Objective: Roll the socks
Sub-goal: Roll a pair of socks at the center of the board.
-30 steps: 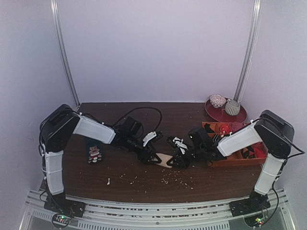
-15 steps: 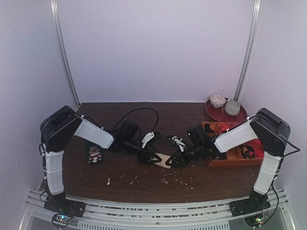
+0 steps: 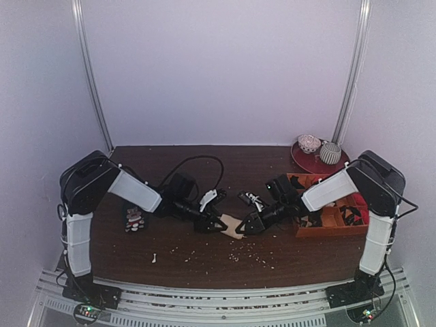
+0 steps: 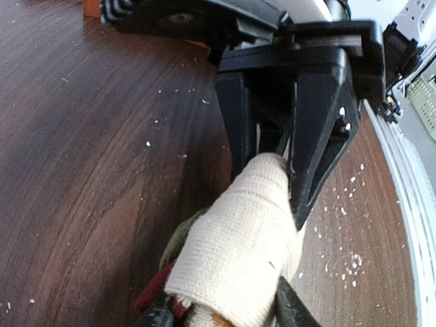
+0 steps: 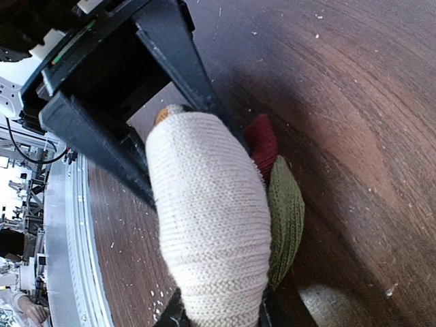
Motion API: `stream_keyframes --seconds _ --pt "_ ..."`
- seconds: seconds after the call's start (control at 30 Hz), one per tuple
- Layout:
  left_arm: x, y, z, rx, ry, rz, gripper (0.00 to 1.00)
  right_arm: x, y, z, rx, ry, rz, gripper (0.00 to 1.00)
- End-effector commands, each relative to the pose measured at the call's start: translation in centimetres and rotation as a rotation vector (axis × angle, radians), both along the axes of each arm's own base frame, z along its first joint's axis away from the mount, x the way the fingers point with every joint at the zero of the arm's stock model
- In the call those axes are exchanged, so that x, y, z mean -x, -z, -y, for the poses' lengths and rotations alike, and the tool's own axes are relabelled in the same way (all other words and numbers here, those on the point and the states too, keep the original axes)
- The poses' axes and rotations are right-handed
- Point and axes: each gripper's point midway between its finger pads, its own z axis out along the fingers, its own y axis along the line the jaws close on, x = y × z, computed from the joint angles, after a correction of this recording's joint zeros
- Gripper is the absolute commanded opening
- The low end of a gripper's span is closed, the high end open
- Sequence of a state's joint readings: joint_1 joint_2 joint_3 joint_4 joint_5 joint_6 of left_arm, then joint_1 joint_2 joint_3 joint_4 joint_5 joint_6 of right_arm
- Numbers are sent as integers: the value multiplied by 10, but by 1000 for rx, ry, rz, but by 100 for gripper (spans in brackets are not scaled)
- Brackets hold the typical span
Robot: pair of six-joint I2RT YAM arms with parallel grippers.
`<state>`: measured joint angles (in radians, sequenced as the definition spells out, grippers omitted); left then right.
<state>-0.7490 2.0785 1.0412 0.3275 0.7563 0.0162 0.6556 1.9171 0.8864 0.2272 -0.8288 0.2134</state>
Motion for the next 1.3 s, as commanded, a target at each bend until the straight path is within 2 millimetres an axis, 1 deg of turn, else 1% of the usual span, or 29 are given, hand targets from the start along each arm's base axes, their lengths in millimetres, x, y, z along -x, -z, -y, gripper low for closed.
stream_keyframes --seconds 0.0,0.03,0.07,0.1,0.2,0.27,0.33,0.4,0.5,0.53,0.6,0.67,0.73,0.83,0.87,0.9,0.97,1.03,1.07,1.13,1.17,1.27 --pt "-1 14 9 -33 30 -43 29 50 83 54 334 36 -250 23" --pt "-1 17 10 -41 34 -55 25 49 83 54 336 35 -249 23" --pt "0 21 10 -52 34 -70 18 49 82 54 338 32 -246 24" --pt "1 26 8 -63 32 -83 14 48 82 54 341 32 -242 24" --pt "9 41 -1 -112 18 -127 10 39 75 54 347 39 -197 25" --pt "15 55 -11 -157 7 -150 8 28 64 50 346 47 -151 31" --pt "23 69 -21 -197 -4 -175 7 15 48 43 328 51 -92 40" --pt "31 80 -30 -224 -12 -193 7 0 27 36 302 58 -25 48" --pt "38 93 -40 -256 -23 -219 6 -22 -8 29 282 81 89 55" --pt "39 94 -41 -262 -26 -222 6 -29 -21 27 273 84 134 56" --pt "41 98 -43 -271 -27 -227 6 -40 -44 24 251 92 212 64" --pt "40 99 -43 -275 -29 -226 6 -46 -54 21 240 87 253 68" --pt "39 100 -43 -281 -25 -229 5 -45 -58 14 219 51 246 70" --pt "40 102 -42 -288 -18 -228 5 -38 -56 1 160 4 196 72" --pt "39 103 -43 -291 -17 -227 5 -35 -50 -1 156 -8 174 73" --pt "40 104 -43 -295 -16 -228 5 -35 -46 -1 163 -10 164 74" --pt "40 105 -44 -299 -15 -230 5 -30 -32 0 178 -26 127 76" --pt "41 105 -44 -299 -12 -232 4 -26 -24 0 182 -38 107 76" --pt "41 105 -44 -299 -10 -231 4 -25 -23 0 188 -38 104 77" --pt "41 105 -44 -303 -9 -231 4 -22 -18 2 206 -40 100 80" --pt "41 105 -45 -306 -8 -229 4 -21 -15 4 212 -40 96 84" --pt "40 104 -44 -303 -7 -227 4 -20 -9 6 234 -32 97 84"
